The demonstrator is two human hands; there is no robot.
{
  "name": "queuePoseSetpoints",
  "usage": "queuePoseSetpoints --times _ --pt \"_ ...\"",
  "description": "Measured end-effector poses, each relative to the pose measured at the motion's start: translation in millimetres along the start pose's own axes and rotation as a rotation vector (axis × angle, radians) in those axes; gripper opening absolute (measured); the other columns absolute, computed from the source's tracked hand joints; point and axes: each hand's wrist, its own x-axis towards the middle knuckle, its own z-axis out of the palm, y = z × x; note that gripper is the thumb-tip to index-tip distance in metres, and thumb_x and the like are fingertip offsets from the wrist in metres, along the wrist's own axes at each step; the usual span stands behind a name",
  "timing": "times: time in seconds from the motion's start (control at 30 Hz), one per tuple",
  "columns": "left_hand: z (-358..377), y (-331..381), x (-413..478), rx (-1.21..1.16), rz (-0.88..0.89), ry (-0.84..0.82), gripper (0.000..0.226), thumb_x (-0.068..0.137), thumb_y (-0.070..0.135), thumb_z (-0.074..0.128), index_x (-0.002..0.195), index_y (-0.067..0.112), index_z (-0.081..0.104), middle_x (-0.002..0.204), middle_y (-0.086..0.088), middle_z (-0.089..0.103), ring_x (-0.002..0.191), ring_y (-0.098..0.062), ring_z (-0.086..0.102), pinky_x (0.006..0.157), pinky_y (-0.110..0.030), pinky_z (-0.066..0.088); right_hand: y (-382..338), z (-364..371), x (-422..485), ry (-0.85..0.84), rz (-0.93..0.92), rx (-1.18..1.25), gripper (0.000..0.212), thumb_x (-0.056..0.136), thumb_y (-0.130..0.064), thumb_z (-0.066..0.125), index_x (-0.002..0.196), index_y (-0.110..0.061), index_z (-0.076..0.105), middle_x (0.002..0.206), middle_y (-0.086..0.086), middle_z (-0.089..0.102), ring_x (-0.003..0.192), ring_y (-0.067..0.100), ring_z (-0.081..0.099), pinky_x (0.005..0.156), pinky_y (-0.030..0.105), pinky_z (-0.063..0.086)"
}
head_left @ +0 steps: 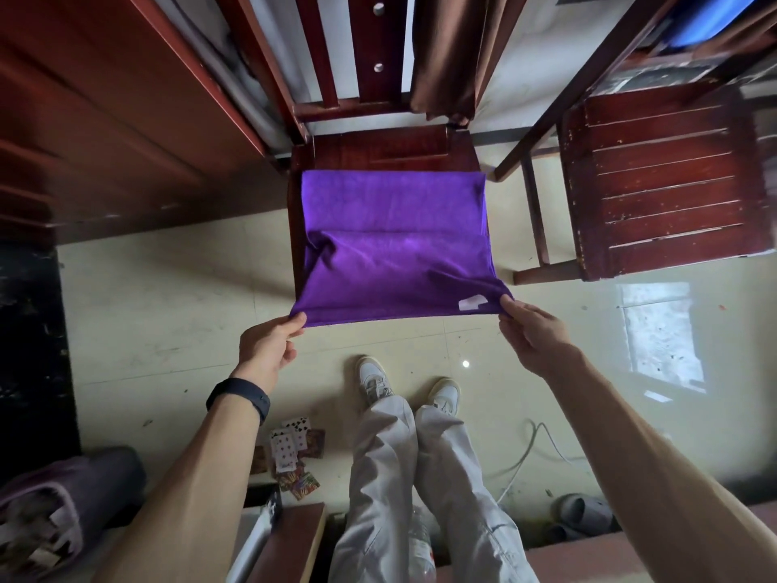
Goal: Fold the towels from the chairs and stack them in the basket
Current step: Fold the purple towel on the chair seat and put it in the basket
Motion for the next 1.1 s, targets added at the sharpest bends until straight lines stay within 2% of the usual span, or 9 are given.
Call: queuePoseSetpoints --times 0.17,0.33,0.43,0.5,0.63,0.73,0.87,1.0,1.1 --pt "-33.8 10.1 -64.9 -0.028 -0.06 -0.023 0.011 0.082 0.018 0.079 0.087 0.015 0.07 0.08 -0.001 0.066 0.047 -0.003 0.043 0.062 -0.021 0.045 -16.9 -17.8 -65.4 -0.083 0.205 0.135 0.009 0.094 -0.002 0.064 0.085 -0.002 0.065 0.074 0.007 0.065 0.066 0.006 0.066 0.067 0.014 0.058" --pt "-68.4 36.9 -138.1 -0.059 -0.069 -0.055 0.015 0.084 0.015 0.077 0.077 0.012 0.064 0.084 -0.004 0.067 0.059 -0.01 0.047 0.063 -0.025 0.047 -41.6 -22.3 -144.4 -0.05 0.082 0.088 0.006 0.088 0.004 0.068 0.093 0.002 0.069 0.094 0.012 0.068 0.08 0.011 0.067 0.062 0.015 0.057" --pt "-83.5 57.7 -170.0 -0.077 -0.053 -0.092 0.007 0.085 0.015 0.075 0.086 0.012 0.069 0.08 -0.003 0.067 0.057 -0.009 0.049 0.061 -0.024 0.047 -61.3 -22.9 -180.1 -0.065 -0.016 0.026 0.011 0.09 0.004 0.065 0.099 -0.002 0.067 0.104 0.011 0.067 0.085 0.009 0.066 0.067 0.012 0.055" --pt "-91.2 67.5 -183.1 -0.035 -0.026 -0.095 0.008 0.085 0.016 0.075 0.091 0.013 0.071 0.072 -0.001 0.068 0.049 -0.006 0.05 0.056 -0.022 0.047 -73.2 -21.3 -198.9 -0.095 -0.023 -0.006 0.01 0.094 0.002 0.061 0.098 -0.006 0.065 0.1 0.006 0.065 0.085 0.008 0.066 0.068 0.011 0.054" --pt "-101.0 80.4 -199.1 0.044 -0.001 -0.093 0.007 0.083 0.017 0.077 0.087 0.015 0.071 0.06 0.004 0.07 0.052 -0.007 0.05 0.057 -0.022 0.046 -91.0 -19.6 -219.8 -0.146 0.06 0.021 0.025 0.092 0.007 0.062 0.071 -0.004 0.073 0.083 0.006 0.067 0.072 0.006 0.067 0.074 0.014 0.058" --pt "-101.0 75.7 -204.1 0.077 -0.019 -0.092 0.007 0.084 0.014 0.076 0.087 0.014 0.07 0.06 0.002 0.069 0.047 -0.006 0.049 0.056 -0.023 0.045 -88.0 -23.6 -227.0 -0.057 0.156 -0.025 0.011 0.09 0.007 0.065 0.081 0.001 0.065 0.073 0.01 0.065 0.07 0.012 0.065 0.061 0.016 0.059" --pt "-93.4 60.9 -206.6 0.163 -0.059 -0.014 0.009 0.084 0.007 0.075 0.083 0.009 0.066 0.038 0.006 0.055 0.029 -0.003 0.044 0.039 -0.015 0.044 -75.8 -33.1 -226.7 0.05 0.331 -0.032 0.005 0.088 0.008 0.066 0.09 0.005 0.062 0.084 0.016 0.063 0.074 0.017 0.063 0.049 0.024 0.058" --pt "-84.3 57.0 -205.8 0.161 -0.076 -0.001 0.013 0.086 0.003 0.071 0.077 0.007 0.062 0.036 0.003 0.05 0.026 -0.005 0.043 0.036 -0.013 0.041 -66.7 -39.6 -229.4 0.089 0.426 0.054 0.011 0.088 0.006 0.067 0.079 0.003 0.062 0.075 0.013 0.065 0.073 0.016 0.061 0.054 0.029 0.059" --pt "-81.5 59.4 -202.0 0.171 -0.076 0.006 0.017 0.087 0.004 0.07 0.074 0.008 0.06 0.035 0.004 0.05 0.028 -0.005 0.044 0.038 -0.013 0.04 -60.8 -41.1 -226.4 0.084 0.44 -0.021 0.007 0.088 0.003 0.069 0.085 0.003 0.063 0.079 0.014 0.064 0.073 0.017 0.061 0.057 0.03 0.059"
